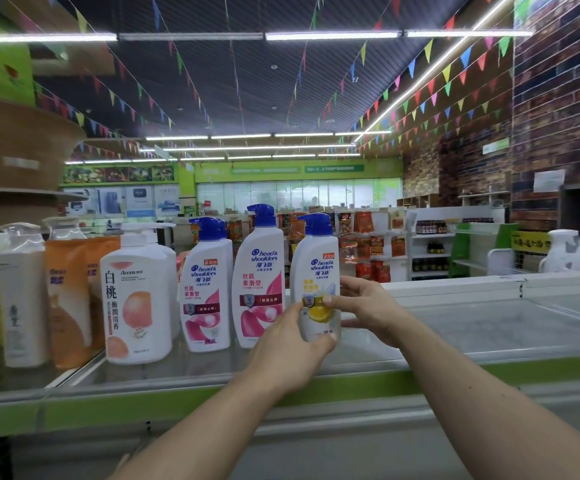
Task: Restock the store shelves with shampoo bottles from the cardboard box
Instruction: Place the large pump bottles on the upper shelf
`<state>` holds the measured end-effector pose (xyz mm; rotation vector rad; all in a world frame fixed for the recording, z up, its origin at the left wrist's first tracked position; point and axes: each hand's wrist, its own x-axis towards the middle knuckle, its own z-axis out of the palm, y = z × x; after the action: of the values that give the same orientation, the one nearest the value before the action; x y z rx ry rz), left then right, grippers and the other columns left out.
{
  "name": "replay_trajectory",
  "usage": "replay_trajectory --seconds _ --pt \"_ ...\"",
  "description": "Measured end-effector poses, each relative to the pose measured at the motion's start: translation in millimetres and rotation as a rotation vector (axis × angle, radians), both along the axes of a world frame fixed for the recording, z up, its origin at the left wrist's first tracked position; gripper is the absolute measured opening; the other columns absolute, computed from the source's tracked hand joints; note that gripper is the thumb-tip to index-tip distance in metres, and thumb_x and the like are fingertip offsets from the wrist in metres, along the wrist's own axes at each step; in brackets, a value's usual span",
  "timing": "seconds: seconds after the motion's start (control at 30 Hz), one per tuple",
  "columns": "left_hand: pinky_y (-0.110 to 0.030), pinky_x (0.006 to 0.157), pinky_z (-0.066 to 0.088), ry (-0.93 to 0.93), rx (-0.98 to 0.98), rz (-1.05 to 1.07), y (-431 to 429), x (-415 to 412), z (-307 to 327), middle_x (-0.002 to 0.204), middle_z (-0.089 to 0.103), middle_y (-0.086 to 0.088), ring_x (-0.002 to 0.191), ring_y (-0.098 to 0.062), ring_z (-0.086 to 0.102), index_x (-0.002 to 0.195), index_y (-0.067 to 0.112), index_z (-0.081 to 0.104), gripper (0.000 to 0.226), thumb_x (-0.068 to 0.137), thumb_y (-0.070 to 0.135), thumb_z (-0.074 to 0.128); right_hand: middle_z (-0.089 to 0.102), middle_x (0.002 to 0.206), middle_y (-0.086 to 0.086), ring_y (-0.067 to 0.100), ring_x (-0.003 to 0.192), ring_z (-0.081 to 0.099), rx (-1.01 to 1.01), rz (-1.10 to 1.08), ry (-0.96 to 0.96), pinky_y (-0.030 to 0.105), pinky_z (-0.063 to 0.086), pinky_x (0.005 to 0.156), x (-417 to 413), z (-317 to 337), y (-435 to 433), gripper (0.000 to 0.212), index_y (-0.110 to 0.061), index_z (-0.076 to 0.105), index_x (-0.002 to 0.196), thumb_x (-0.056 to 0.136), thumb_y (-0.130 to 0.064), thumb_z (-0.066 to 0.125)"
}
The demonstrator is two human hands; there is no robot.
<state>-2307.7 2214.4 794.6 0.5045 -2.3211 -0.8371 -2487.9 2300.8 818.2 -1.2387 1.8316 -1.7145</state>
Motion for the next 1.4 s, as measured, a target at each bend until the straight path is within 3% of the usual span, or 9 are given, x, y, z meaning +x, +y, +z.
replay_trajectory --seconds 0.17,0.3,0.43,0.53,0.67,0.83,0.93,1.2,1.4 --pt "-0.027 0.082 0.035 -0.062 -0.051 0.009 0.7 -1.2 -0.5 0.126 0.045 0.018 0.1 -0.003 0.041 0.145 0.041 0.032 0.079 0.075 0.059 0.064 0.075 0.111 -0.007 0.014 0.106 0.071 0.006 -0.006 0.009 0.039 0.06 0.083 4.2 1.4 -1.5 0.04 -0.026 0.065 0.124 0.086 -0.022 0.077" --pt "-0.028 0.082 0.035 -0.079 -0.056 0.015 2.2 -3.5 1.3 0.117 0.041 0.02 0.099 -0.005 0.042 0.14 0.039 0.038 0.073 0.074 0.057 0.064 0.074 0.113 -0.008 0.017 0.112 0.066 0.039 -0.051 0.031 0.048 0.054 0.094 7.2 2.3 -1.4 0.04 -0.029 0.064 0.125 0.087 -0.026 0.076" --pt "-0.03 0.085 0.046 -0.085 -0.033 -0.001 4.9 -9.3 4.0 0.128 0.05 0.015 0.103 -0.008 0.051 0.135 0.038 0.043 0.066 0.074 0.052 0.068 0.072 0.115 -0.008 0.018 0.113 0.063 0.07 -0.091 0.051 0.051 0.05 0.097 8.4 3.0 -2.3 0.041 -0.032 0.063 0.126 0.087 -0.031 0.076" --pt "-0.038 0.095 0.051 -0.112 -0.031 0.011 7.2 -10.7 5.5 0.131 0.048 0.013 0.111 -0.012 0.053 0.139 0.037 0.041 0.071 0.075 0.053 0.068 0.074 0.109 -0.007 0.018 0.107 0.067 0.065 -0.092 0.04 0.044 0.058 0.085 8.6 2.5 -2.8 0.039 -0.034 0.064 0.124 0.087 -0.03 0.076" --pt "-0.032 0.088 0.049 -0.101 -0.031 0.016 7.0 -10.9 4.9 0.129 0.049 0.013 0.108 -0.01 0.053 0.138 0.036 0.042 0.069 0.076 0.051 0.068 0.074 0.102 -0.009 0.015 0.1 0.069 0.055 -0.134 0.042 0.03 0.056 0.066 14.9 2.1 -3.7 0.036 -0.037 0.063 0.121 0.088 -0.031 0.075" --pt "-0.036 0.101 0.043 -0.108 -0.077 0.056 7.6 -7.7 -2.6 0.152 0.038 0.011 0.131 -0.015 0.045 0.15 0.035 0.031 0.083 0.076 0.051 0.065 0.073 0.104 -0.013 0.008 0.1 0.067 0.127 -0.211 0.127 0.021 0.048 0.067 22.7 0.3 -0.2 0.045 -0.032 0.059 0.131 0.089 -0.034 0.073" --pt "-0.032 0.099 0.044 -0.012 -0.066 0.063 14.3 -1.6 -5.9 0.145 0.042 0.014 0.126 -0.011 0.046 0.145 0.035 0.039 0.072 0.078 0.046 0.064 0.068 0.113 -0.006 0.009 0.096 0.063 0.182 -0.37 0.223 0.025 0.047 0.07 33.0 -4.4 12.6 0.063 -0.027 0.049 0.142 0.086 -0.04 0.074" --pt "-0.023 0.095 0.042 0.241 -0.263 0.102 54.2 53.5 -44.9 0.111 0.053 0.023 0.107 0.003 0.047 0.111 0.034 0.064 0.028 0.083 0.031 0.068 0.067 0.08 -0.017 0.0 0.077 0.063 -0.015 -0.526 0.442 0.023 0.054 0.072 109.2 -26.8 62.8 0.016 -0.033 0.068 0.095 0.081 -0.04 0.067" --pt "-0.016 0.082 0.04 0.265 -0.133 0.271 66.6 120.4 -125.5 0.1 0.065 -0.001 0.097 -0.016 0.059 0.099 0.015 0.073 0.023 0.077 0.014 0.071 0.066 0.066 -0.015 -0.005 0.065 0.06 -0.141 -0.298 0.292 0.015 0.047 0.064 203.4 -112.9 70.2 0.01 -0.028 0.067 0.078 0.078 -0.021 0.074"
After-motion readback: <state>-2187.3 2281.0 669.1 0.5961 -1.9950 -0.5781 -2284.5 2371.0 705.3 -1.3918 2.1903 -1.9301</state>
